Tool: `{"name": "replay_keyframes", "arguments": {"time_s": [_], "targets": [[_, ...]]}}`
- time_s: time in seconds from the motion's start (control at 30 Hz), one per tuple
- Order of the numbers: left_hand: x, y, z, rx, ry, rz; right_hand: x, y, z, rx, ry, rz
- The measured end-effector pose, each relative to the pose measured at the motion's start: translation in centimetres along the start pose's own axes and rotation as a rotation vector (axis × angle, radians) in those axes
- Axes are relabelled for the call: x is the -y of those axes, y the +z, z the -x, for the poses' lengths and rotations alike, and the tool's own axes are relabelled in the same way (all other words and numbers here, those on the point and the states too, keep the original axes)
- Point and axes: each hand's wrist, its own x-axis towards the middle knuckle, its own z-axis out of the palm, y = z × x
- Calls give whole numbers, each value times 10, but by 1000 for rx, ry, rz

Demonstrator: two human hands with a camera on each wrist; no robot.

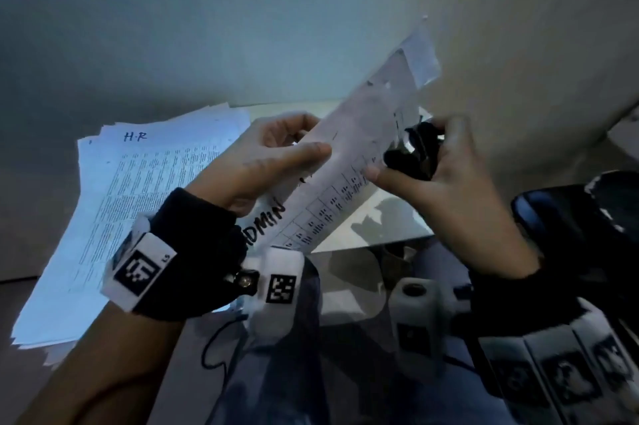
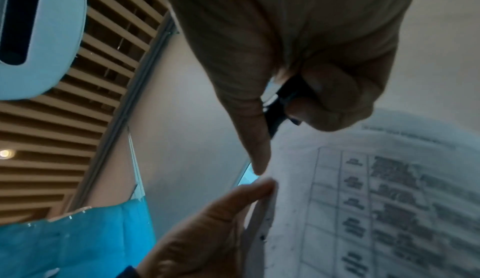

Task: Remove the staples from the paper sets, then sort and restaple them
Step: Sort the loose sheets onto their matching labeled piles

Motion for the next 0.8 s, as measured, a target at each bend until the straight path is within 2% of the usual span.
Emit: {"name": "replay_keyframes", "arguments": {"time_s": [0.2, 0.43, 0.8], "targets": [[5, 9, 11, -95, 70, 14, 11, 29, 13, 101, 81, -47], [10, 16, 11, -136, 117, 69, 24, 46, 22, -108, 28, 234], [4, 29, 13, -150, 49, 261, 23, 57, 23, -239, -63, 286]]}}
